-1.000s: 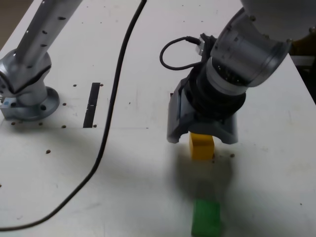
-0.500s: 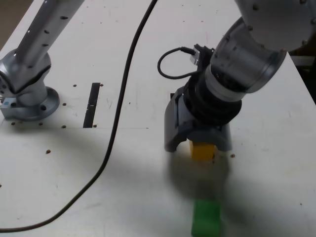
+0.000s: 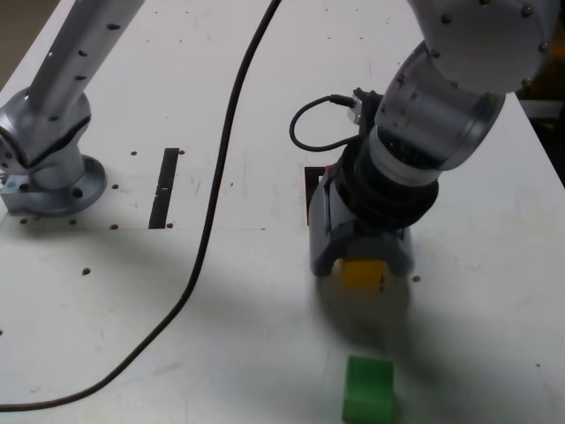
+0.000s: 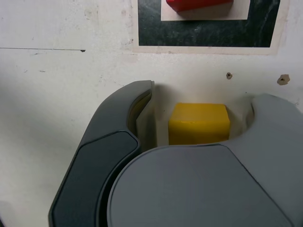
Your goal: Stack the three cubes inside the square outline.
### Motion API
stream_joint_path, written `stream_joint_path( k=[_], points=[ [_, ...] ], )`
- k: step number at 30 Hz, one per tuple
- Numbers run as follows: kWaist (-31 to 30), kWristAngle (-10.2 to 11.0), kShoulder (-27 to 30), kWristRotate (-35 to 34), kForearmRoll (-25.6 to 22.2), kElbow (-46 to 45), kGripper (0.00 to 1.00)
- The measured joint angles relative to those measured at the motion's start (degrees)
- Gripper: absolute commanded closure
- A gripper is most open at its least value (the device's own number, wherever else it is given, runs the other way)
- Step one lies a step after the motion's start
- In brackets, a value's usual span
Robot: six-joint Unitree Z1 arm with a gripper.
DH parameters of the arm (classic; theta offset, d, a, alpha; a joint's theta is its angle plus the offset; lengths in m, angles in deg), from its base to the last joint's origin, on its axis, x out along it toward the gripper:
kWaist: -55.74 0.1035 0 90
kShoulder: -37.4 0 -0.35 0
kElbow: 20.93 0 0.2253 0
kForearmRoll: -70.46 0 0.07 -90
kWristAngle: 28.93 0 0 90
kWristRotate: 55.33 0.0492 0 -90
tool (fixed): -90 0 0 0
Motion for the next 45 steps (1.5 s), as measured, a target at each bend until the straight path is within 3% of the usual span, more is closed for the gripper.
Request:
stream_joint_path(
  k=[7, 11, 16, 23, 26, 45],
  points=[
    [0.7, -0.7, 0.5, 0.0, 0.0, 0.0, 0.76],
    [1.0, -1.1, 1.3, 0.0, -0.1, 0.0, 0.81],
    [1.4, -1.2, 3.2, 0.4, -1.9, 0.0, 0.82],
    [3.7, 3.4, 13.6, 4.0, -8.5, -0.9, 0.82],
    [5.9, 4.4, 15.7, 5.1, -9.7, -1.4, 0.81],
    [12.9, 5.1, 9.4, 10.3, -7.8, -2.1, 0.81]
  ],
)
